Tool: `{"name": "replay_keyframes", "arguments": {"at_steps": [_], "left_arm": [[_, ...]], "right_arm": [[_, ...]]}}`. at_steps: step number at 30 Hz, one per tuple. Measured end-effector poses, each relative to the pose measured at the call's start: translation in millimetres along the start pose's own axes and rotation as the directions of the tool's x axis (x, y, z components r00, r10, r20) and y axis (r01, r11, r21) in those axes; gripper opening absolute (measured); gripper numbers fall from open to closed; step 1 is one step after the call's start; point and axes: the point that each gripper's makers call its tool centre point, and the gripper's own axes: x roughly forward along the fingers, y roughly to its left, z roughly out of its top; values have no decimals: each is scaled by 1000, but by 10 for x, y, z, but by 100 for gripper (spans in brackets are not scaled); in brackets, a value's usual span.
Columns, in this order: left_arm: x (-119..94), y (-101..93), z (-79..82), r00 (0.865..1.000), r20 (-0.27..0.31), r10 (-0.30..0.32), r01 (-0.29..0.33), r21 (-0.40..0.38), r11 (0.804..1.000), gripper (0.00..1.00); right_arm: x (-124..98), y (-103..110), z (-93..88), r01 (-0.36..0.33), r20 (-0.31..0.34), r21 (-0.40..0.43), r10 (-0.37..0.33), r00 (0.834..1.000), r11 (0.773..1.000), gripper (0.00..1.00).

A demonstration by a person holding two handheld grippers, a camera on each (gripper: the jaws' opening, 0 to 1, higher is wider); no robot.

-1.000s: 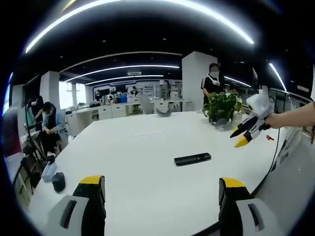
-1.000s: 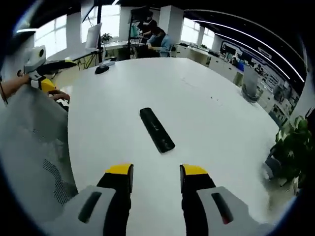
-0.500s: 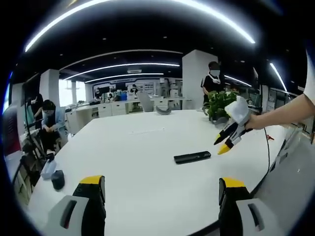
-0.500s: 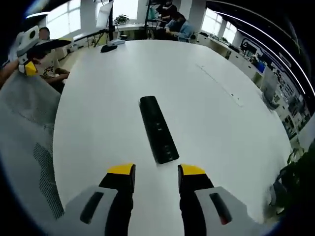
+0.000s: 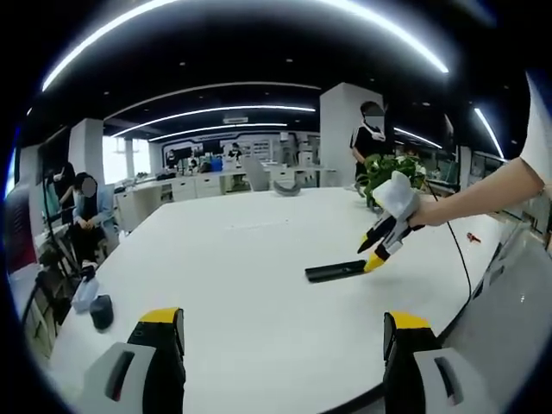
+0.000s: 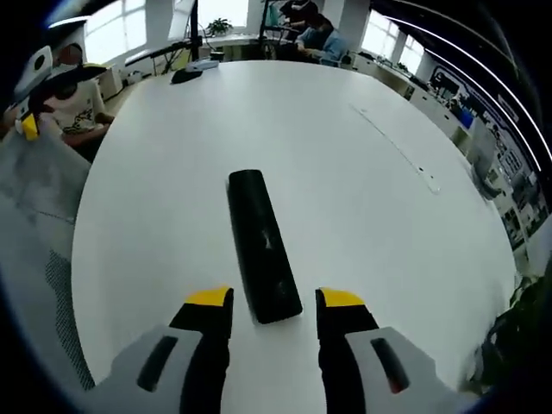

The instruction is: Press the specified remote control buttons in sequence, fully releasing each button before pressing the next.

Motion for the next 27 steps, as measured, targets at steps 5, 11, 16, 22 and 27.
{"name": "replay_keyframes", "arguments": {"at_steps": [5, 11, 16, 22, 27], "left_arm": [[11, -5, -18, 1000, -7, -7, 7, -2, 1000, 100], [8, 16, -32, 1000, -7, -6, 6, -10, 1000, 100], [14, 12, -54, 1000, -13, -15, 15, -11, 1000, 100], [20, 5, -86, 999, -30, -26, 26, -9, 1000, 100], [24, -11, -97, 999, -37, -36, 36, -9, 999, 100]], "right_arm": [[110, -11, 38, -22, -4, 24, 22, 1000, 999, 40], [192, 7, 85, -38, -14, 40, 38, 999, 998, 40], [285, 33, 103, -55, -23, 46, 57, 998, 997, 38], [275, 78, 133, -86, -13, 62, 87, 996, 994, 32], [271, 86, 138, -94, -18, 48, 95, 995, 994, 28]]}}
